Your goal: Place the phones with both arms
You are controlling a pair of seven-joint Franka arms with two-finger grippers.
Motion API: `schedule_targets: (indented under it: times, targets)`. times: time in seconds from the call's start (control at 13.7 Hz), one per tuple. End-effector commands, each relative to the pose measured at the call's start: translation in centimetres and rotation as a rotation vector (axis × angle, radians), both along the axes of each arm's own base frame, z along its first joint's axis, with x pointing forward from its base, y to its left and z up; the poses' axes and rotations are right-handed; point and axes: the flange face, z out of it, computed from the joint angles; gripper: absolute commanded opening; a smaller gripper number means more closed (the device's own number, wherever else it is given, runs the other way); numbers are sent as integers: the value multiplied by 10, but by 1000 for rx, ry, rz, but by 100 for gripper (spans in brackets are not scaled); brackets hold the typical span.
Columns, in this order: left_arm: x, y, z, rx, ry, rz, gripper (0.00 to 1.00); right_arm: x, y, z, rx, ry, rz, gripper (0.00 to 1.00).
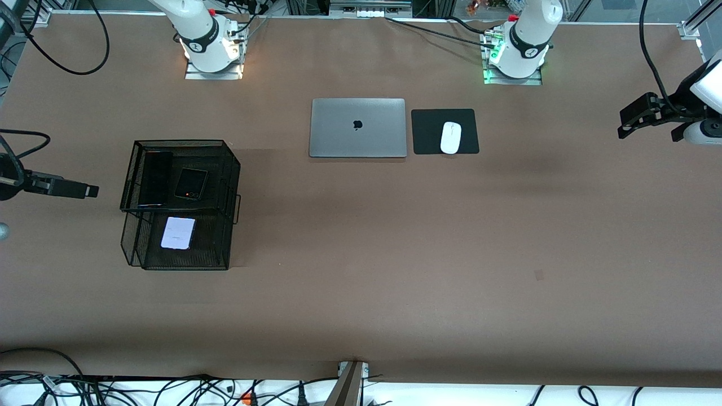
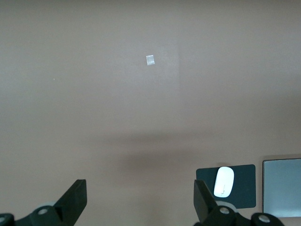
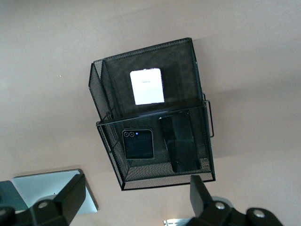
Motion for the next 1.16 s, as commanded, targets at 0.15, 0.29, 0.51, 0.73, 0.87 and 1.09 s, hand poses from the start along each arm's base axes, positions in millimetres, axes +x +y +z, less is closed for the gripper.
schedule_targets:
  times: [0.15, 0.29, 0.51, 0.73, 0.87, 1.09]
  targets:
    - [-1, 2, 3, 22, -14, -8, 100, -43, -1, -11, -68, -101, 22, 99]
    - [-1, 2, 3, 22, -14, -8, 100, -60, 4, -16, -108, -167, 44, 99]
    - [-1, 2, 3, 22, -14, -8, 100, -69, -2, -11, -171, -220, 57, 99]
    - [-1, 2, 4, 21, -17, -8, 100, -70, -3, -1, -177, -248, 68, 100]
    - [-1, 2, 4, 21, -17, -8, 100, -69, -13, 3, -174, -210, 43, 100]
    - [-1, 2, 4, 21, -17, -8, 100, -74, -12, -7, -141, -183, 30, 100]
